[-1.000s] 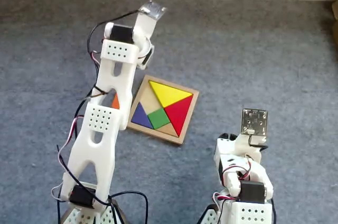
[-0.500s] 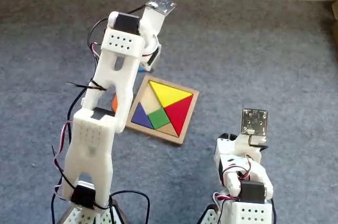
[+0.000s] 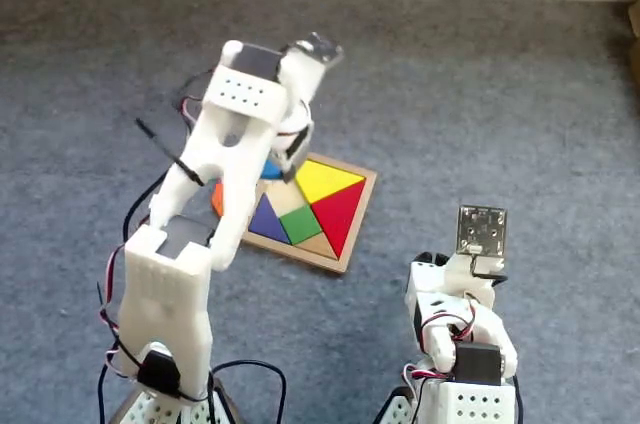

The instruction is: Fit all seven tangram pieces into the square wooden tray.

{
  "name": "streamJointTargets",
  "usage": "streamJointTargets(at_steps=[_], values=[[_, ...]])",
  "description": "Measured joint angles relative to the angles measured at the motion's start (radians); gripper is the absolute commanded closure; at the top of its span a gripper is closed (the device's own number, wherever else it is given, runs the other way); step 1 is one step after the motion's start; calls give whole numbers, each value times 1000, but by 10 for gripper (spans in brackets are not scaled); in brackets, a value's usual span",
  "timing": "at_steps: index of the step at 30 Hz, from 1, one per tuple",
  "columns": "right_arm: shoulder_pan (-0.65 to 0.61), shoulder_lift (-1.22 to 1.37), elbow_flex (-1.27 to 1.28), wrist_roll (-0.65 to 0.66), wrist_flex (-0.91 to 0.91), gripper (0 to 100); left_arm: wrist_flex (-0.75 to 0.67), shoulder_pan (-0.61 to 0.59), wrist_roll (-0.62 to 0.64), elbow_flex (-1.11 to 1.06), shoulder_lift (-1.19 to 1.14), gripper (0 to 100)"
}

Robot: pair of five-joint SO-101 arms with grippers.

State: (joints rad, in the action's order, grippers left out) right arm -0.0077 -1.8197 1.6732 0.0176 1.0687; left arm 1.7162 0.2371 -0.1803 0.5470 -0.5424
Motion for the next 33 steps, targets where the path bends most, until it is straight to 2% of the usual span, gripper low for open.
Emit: streamJointTargets(at_steps=[8, 14, 22, 24, 26, 33], values=[[0, 0, 0, 0, 0, 933, -117, 35, -252, -144, 0, 891], [0, 0, 0, 0, 0, 933, -140, 31, -428, -181, 0, 891], [0, 0, 0, 0, 0, 933, -181, 32, -451, -181, 0, 891], [0, 0, 0, 0, 0, 933, -184, 32, -385, -181, 0, 891], [0, 0, 0, 0, 0, 933, -186, 32, -267, -181, 0, 893], [0, 0, 0, 0, 0, 933, -184, 32, 287, -181, 0, 895]])
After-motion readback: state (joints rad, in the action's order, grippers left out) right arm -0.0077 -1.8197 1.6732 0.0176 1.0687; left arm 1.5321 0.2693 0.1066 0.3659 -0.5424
